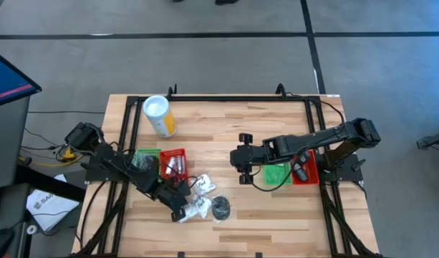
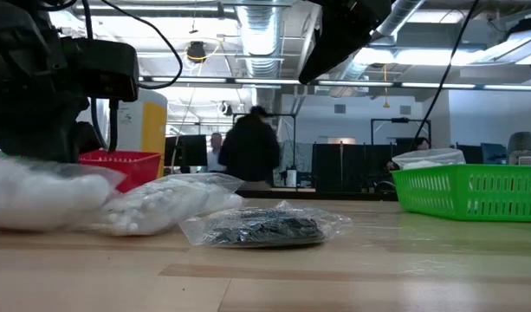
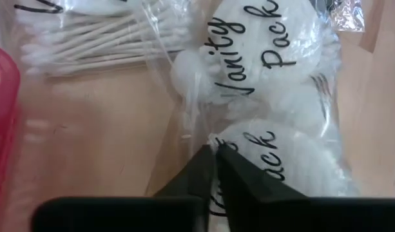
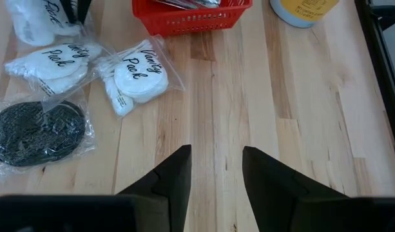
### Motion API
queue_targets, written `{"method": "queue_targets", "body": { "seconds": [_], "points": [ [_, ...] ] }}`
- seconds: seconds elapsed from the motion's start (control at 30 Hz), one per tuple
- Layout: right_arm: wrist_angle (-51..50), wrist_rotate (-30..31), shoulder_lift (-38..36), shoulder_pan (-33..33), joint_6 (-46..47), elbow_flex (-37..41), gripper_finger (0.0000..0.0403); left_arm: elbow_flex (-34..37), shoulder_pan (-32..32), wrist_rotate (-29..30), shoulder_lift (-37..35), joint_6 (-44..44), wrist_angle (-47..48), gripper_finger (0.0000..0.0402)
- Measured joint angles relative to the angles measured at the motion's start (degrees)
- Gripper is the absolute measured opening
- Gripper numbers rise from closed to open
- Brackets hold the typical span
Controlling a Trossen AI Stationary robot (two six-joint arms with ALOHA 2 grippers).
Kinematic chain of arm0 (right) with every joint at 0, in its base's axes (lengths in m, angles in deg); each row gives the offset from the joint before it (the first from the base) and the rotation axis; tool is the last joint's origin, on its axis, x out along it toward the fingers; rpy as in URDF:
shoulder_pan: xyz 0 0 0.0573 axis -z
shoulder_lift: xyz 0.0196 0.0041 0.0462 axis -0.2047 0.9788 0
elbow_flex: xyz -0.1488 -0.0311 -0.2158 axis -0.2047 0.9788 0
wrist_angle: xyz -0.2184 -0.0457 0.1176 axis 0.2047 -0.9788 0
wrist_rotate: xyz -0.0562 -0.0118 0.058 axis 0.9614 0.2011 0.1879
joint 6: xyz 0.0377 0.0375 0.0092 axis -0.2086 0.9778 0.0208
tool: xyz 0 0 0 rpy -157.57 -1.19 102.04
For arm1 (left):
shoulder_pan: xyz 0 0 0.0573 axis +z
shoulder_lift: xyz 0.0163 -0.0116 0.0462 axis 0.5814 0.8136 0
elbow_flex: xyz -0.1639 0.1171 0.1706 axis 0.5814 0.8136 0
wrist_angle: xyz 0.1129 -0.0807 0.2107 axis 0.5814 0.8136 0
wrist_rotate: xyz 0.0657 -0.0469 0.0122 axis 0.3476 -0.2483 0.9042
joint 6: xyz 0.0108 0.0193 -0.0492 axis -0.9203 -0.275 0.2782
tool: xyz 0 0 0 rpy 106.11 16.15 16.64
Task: Pick & Place Travel size toiletries
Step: Put the white cotton pack into the right green bin
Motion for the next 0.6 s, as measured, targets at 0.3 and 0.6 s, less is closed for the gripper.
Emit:
{"method": "queue_targets", "body": {
  "seconds": [0.3, 0.6],
  "points": [
    [0.42, 0.01, 0.0, 0.02, -0.02, 0.0, 0.0129, 0.07, -0.07, 0.81, -3.22, -1.54, 0.08, 0.0001],
    [0.54, 0.01, 0.0, 0.02, -0.02, 0.0, 0.0129, 0.09, -0.07, 1.64, -7.64, -1.61, 3.43, 0.0]
  ]
}}
